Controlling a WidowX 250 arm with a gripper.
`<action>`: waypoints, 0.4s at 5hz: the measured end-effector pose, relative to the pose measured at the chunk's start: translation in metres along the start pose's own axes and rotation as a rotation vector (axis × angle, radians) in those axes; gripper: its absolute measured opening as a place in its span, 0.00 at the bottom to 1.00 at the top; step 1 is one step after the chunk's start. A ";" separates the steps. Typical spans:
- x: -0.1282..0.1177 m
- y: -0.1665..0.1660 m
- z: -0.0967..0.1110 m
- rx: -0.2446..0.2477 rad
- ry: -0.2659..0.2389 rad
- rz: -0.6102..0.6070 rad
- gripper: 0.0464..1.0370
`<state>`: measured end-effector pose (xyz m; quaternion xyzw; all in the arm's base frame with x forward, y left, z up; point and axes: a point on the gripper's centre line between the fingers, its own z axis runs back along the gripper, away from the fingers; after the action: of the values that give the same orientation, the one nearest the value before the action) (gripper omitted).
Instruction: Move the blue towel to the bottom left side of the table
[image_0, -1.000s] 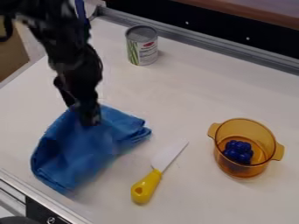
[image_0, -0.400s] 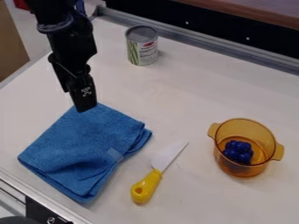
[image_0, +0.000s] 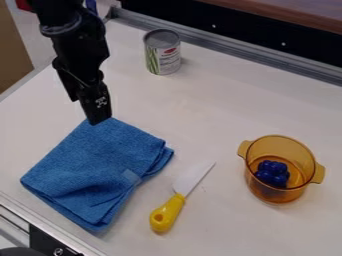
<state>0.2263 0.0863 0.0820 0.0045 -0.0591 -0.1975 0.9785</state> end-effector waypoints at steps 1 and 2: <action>0.020 0.001 -0.016 0.106 -0.058 0.059 0.96; 0.042 -0.001 -0.039 0.141 -0.048 0.082 0.96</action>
<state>0.2687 0.0684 0.0478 0.0662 -0.0965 -0.1529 0.9813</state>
